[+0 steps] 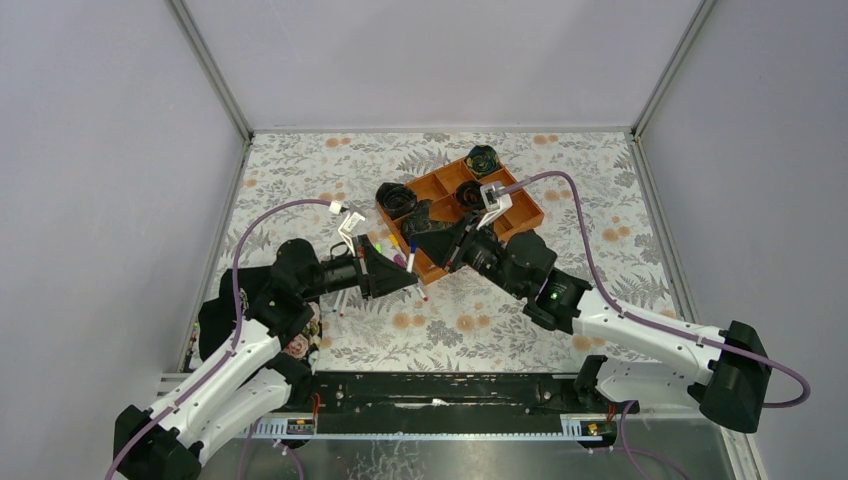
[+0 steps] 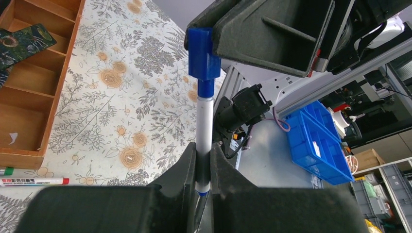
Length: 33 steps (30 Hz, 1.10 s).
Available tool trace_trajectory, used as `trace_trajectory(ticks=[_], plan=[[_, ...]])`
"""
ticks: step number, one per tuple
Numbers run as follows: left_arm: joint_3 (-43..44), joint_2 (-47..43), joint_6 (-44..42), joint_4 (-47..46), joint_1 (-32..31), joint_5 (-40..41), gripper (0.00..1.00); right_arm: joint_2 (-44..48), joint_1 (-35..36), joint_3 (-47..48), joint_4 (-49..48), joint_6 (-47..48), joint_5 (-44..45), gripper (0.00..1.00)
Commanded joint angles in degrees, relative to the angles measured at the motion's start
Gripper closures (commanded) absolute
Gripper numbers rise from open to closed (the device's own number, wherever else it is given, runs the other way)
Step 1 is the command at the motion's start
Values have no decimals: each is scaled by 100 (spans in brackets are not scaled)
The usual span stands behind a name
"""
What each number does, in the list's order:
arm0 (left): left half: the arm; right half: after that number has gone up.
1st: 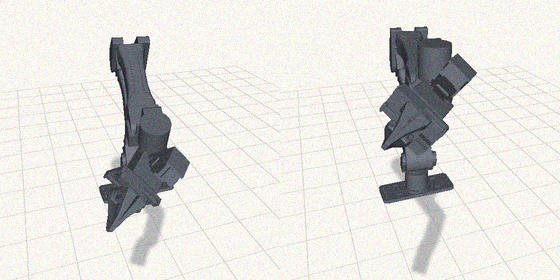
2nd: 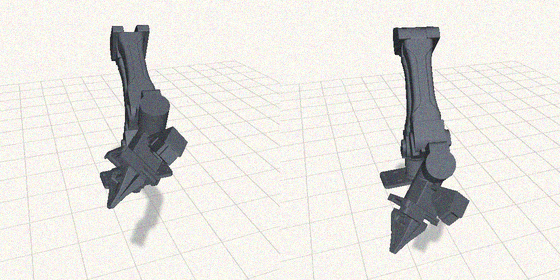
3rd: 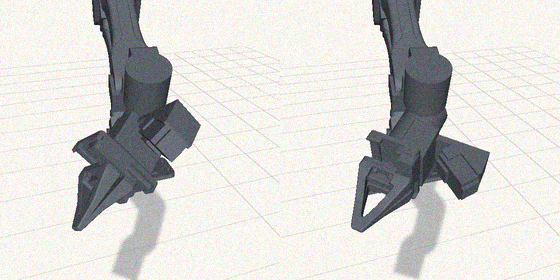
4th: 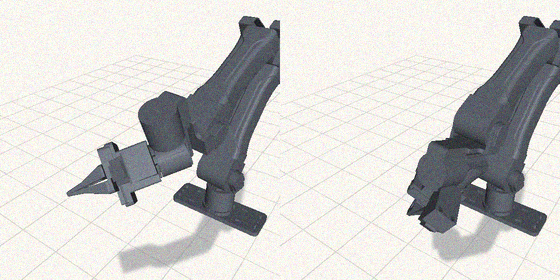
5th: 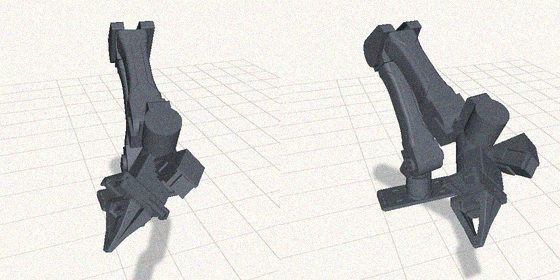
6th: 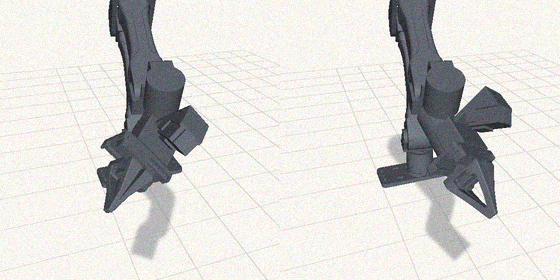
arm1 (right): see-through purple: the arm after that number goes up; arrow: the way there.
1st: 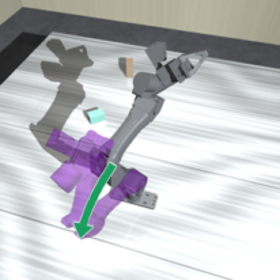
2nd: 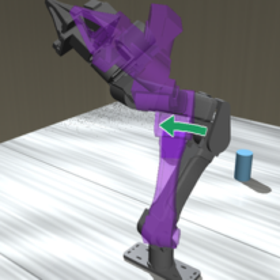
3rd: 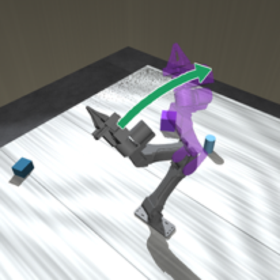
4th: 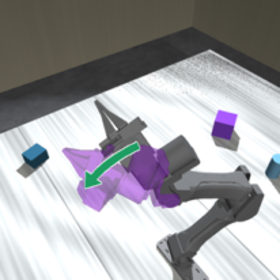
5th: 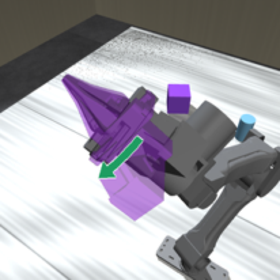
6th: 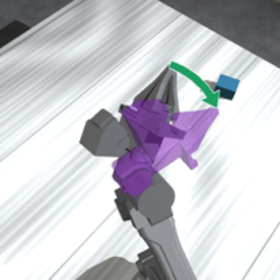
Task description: Insert the pens into the pen caps
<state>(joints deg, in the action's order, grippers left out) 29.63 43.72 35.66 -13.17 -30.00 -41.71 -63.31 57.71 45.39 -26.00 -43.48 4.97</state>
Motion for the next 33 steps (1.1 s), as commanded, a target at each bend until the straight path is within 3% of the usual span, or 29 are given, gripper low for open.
trace_trajectory(ticks=[1, 27, 30, 33], plan=[[289, -55, 226, -663, 36, 586, 100, -33, 403, -222, 384, -22, -936, 100], [742, 16, -149, -506, 697, 311, 100, -656, 848, -646, 1314, -639, -2765, 100], [768, 119, -206, -461, 728, 311, 100, -628, 868, -633, 1415, -612, -2697, 100], [723, 149, -439, 118, 719, 574, 100, -376, 866, -405, 1794, -387, -1996, 100]])
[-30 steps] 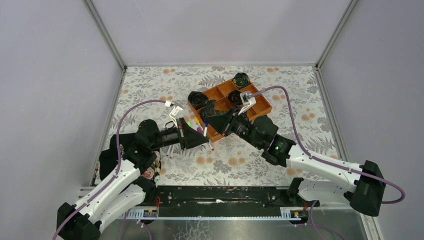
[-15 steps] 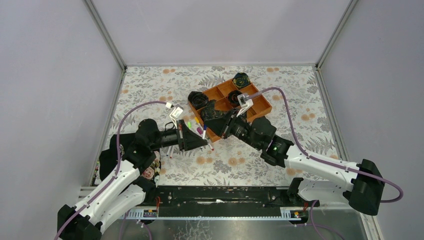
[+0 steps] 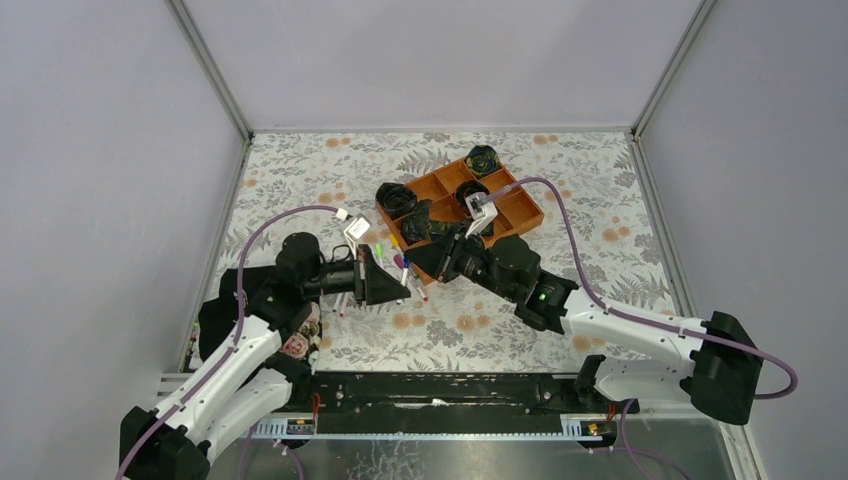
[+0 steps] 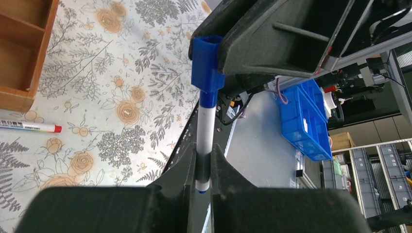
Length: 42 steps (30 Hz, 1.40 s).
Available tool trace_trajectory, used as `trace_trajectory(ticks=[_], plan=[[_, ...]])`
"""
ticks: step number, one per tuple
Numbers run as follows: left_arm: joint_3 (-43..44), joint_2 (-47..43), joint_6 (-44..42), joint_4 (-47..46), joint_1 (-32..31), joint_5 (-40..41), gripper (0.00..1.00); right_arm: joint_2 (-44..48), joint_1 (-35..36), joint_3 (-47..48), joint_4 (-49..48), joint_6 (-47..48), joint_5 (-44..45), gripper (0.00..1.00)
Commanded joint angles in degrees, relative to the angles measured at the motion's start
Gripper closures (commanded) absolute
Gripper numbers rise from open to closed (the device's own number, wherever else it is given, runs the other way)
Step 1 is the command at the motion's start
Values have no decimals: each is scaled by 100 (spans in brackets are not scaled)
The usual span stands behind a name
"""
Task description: Insert the pens into the pen caps
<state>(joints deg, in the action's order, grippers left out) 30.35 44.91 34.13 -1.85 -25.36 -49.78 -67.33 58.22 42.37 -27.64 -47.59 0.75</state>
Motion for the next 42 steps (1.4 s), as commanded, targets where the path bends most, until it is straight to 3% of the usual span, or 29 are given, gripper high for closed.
trace_trajectory(ticks=[1, 3, 7, 10, 17, 23, 29, 32, 36, 42], plan=[[559, -5, -329, -785, 257, 1571, 100, 113, 819, 60, 2186, 186, -1254, 99], [267, -110, -318, -381, 251, 2101, 100, 268, 807, 404, 2625, 539, -563, 85], [-343, -96, -1, 246, 245, 2785, 100, 633, 758, 807, 3101, 980, 672, 38], [-652, 118, 273, 383, 251, 3084, 100, 829, 644, 845, 3255, 1149, 1061, 25], [-839, 907, 467, 183, 227, 3301, 100, 1037, 392, 468, 3481, 906, 1196, 22], [-698, 1620, 291, -98, 83, 3296, 90, 1208, 264, 175, 3438, 646, 1234, 22], [-323, 1860, -39, 173, -43, 3652, 62, 1322, 183, 58, 3390, 585, 1255, 22], [-1, 1645, -235, 929, -39, 4682, 53, 1350, 164, 44, 3382, 596, 1258, 21], [266, 1468, -144, 1932, 4, 6209, 57, 1398, 134, -36, 3292, 607, 1193, 21], [88, 1501, 454, 2506, 284, 6735, 67, 1377, 77, -103, 3092, 611, 971, 21]])
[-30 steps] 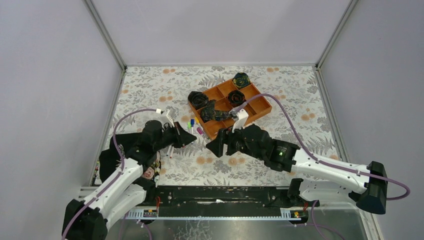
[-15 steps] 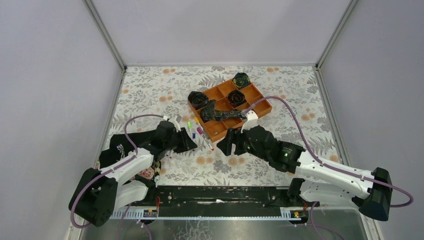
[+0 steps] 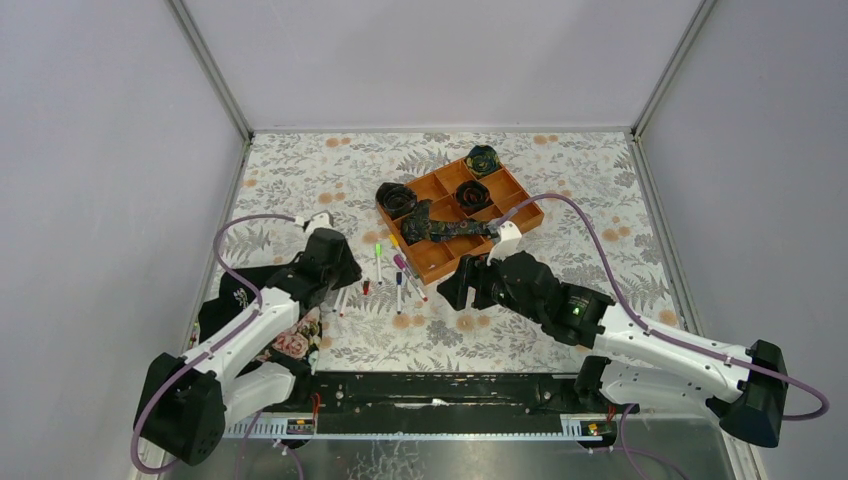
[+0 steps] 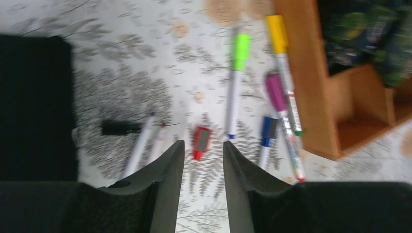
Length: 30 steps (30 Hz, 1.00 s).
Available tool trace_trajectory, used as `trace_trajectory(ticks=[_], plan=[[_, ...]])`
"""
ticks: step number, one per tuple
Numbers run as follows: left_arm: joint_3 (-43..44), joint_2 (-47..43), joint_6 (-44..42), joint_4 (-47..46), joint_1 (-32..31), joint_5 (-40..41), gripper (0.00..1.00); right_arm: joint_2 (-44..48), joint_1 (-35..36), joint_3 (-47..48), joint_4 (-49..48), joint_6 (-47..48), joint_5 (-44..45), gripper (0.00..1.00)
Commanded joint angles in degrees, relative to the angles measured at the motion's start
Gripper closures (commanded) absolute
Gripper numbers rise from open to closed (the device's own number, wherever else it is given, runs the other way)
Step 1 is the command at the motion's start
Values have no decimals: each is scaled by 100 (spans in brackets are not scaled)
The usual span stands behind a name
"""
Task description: Insert the pens into the pen caps
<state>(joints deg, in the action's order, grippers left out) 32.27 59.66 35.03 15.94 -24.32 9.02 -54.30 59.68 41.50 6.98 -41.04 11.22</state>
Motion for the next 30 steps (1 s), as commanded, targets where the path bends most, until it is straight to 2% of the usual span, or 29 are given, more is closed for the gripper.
trace_trajectory(ticks=[1, 9, 16, 30], plan=[[-156, 31, 455, 767, 216, 856, 70, 70, -78, -33, -409, -39, -109, 21], [-464, 19, 768, 771, 282, 957, 77, 24, -133, -97, -531, -44, -317, 21], [-393, 298, 774, 796, 324, 1058, 80, 40, -176, -112, -549, -53, -368, 21], [-345, 545, 660, 708, 331, 924, 82, 101, -220, -202, -561, -112, -391, 21]])
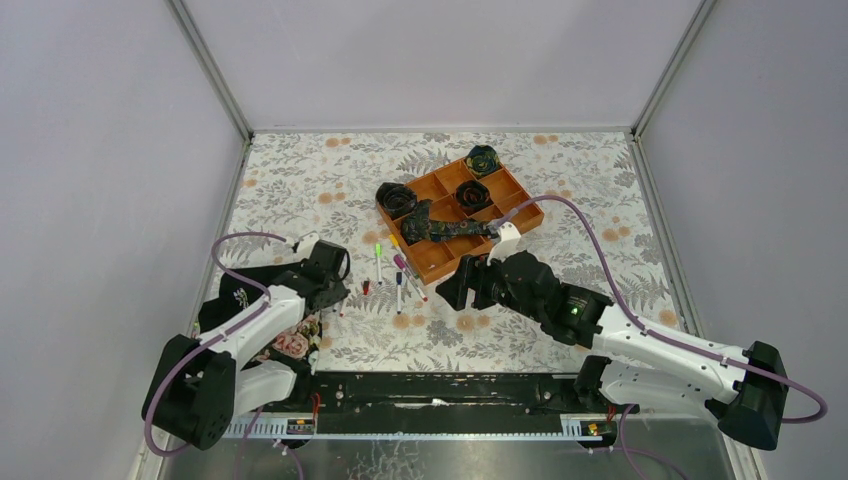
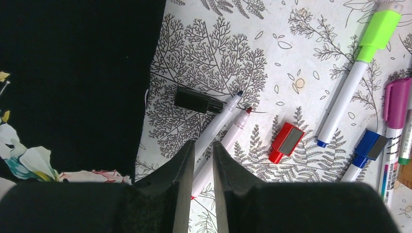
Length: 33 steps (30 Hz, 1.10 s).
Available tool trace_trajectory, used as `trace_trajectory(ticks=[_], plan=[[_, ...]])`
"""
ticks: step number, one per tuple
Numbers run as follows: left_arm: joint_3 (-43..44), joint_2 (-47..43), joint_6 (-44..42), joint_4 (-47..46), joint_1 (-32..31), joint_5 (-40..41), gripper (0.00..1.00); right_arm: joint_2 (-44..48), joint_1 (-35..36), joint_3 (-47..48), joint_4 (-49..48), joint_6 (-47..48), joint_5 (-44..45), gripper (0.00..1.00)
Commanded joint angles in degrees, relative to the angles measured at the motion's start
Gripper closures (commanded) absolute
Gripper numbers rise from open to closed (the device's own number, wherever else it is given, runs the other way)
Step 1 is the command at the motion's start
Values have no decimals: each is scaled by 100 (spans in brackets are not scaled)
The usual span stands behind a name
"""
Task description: Insert the pens into the pen caps
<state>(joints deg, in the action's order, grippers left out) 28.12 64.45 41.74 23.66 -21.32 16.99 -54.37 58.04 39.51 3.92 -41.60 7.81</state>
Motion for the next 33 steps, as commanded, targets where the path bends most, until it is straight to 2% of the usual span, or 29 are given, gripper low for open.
trace_trajectory(ticks=[1, 16, 20, 24, 27, 33], plan=[[75, 82, -22, -70, 32, 122, 82, 116, -64, -7, -251, -57, -49, 21], [26, 398, -330, -419, 15, -409, 82, 190, -86, -83, -233, -129, -20, 21], [6, 520, -391, -501, -65, -535, 86, 173, -98, -70, -240, -144, -20, 21], [55, 587, -452, -526, -165, -521, 98, 162, -99, -65, -248, -159, -31, 21], [142, 414, -623, -679, -327, -709, 100, 134, -100, -58, -316, -180, -58, 21], [471, -446, -1215, -1218, -1025, -1709, 100, -85, -100, 31, -619, -233, -305, 21]])
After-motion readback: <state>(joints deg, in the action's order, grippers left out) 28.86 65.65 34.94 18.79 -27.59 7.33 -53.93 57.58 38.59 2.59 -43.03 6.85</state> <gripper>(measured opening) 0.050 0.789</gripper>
